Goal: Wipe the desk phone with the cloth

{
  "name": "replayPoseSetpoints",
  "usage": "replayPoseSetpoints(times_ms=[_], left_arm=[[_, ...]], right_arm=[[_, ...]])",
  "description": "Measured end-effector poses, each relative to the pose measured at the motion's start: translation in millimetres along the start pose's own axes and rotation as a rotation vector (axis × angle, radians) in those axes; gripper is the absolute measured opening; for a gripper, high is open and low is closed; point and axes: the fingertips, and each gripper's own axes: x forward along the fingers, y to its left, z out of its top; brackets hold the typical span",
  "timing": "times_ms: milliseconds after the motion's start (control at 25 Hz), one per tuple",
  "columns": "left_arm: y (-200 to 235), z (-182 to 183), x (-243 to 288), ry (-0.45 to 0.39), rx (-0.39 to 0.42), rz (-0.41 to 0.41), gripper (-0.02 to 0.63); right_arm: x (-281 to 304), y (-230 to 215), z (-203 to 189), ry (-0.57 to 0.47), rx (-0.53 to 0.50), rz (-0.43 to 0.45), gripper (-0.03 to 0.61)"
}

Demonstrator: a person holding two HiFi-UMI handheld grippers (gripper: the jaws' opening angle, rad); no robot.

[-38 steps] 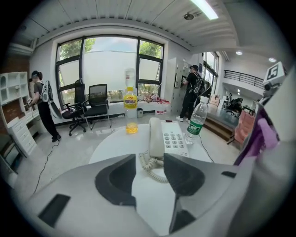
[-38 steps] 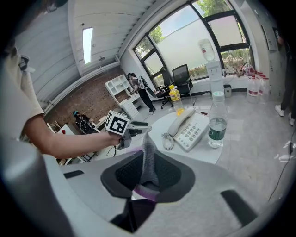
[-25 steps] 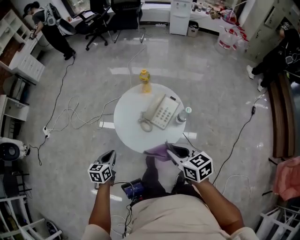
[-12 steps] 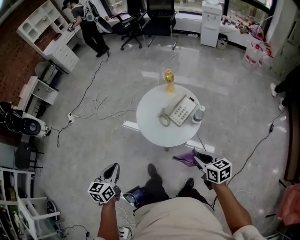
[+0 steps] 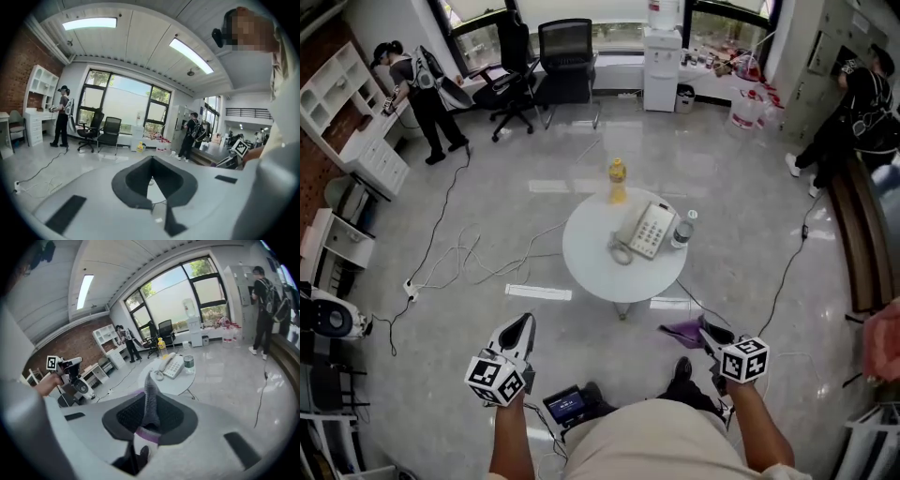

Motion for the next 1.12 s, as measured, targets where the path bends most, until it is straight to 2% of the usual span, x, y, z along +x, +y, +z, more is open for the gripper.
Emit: replayPoseSetpoints(times_ms=[80, 160, 280, 560, 640, 720, 880, 960, 1000, 1120], left_arm=[[21.1, 7.3, -16.1, 0.003, 0.082, -0.028, 0.006], [42.6, 2.7, -35.7, 0.011, 0.152, -0.053, 0.006], [56.6, -6.0, -54.3, 0.009, 0.16, -0.119, 0.006], [-1.0, 13.3, -89.6, -0.013, 0.181, -0.237, 0.006], [-20.3, 12.8, -102.1, -0.016, 0.167, -0.259, 0.006], [-46.3, 10.3, -114.1, -0.017, 0.116, -0.297, 0.006], [-105.2, 33.8, -142.9, -0.073, -0.115, -0.41, 0.006], [-129.3, 54.1, -160.6, -0.104, -0.195, -0.41, 0.006], [-138.5, 59.8, -167.4, -0.113, -0.184, -0.394, 0.006], [-156.8, 61.4, -182.1, -0.112, -0.078, -0.342, 0.006]], right_arm=[[-2.3, 39.0, -22.7, -0.015, 0.064, -0.037, 0.063], [5.6, 82.7, -46.6, -0.019, 0.077, -0.04, 0.064], [5.5, 122.9, -61.0, -0.044, 0.072, -0.06, 0.064], [-61.7, 149.4, -84.6, -0.104, 0.112, -0.13, 0.064], [-80.3, 155.4, -90.9, -0.14, 0.115, -0.13, 0.064], [-107.6, 157.3, -99.1, -0.18, 0.111, -0.139, 0.064], [-171.5, 157.9, -125.7, -0.249, 0.108, -0.16, 0.064], [-198.1, 156.1, -141.2, -0.263, 0.113, -0.156, 0.064], [-208.2, 153.4, -145.5, -0.269, 0.111, -0.152, 0.064], [-221.9, 149.5, -142.5, -0.291, 0.078, -0.15, 0.064]])
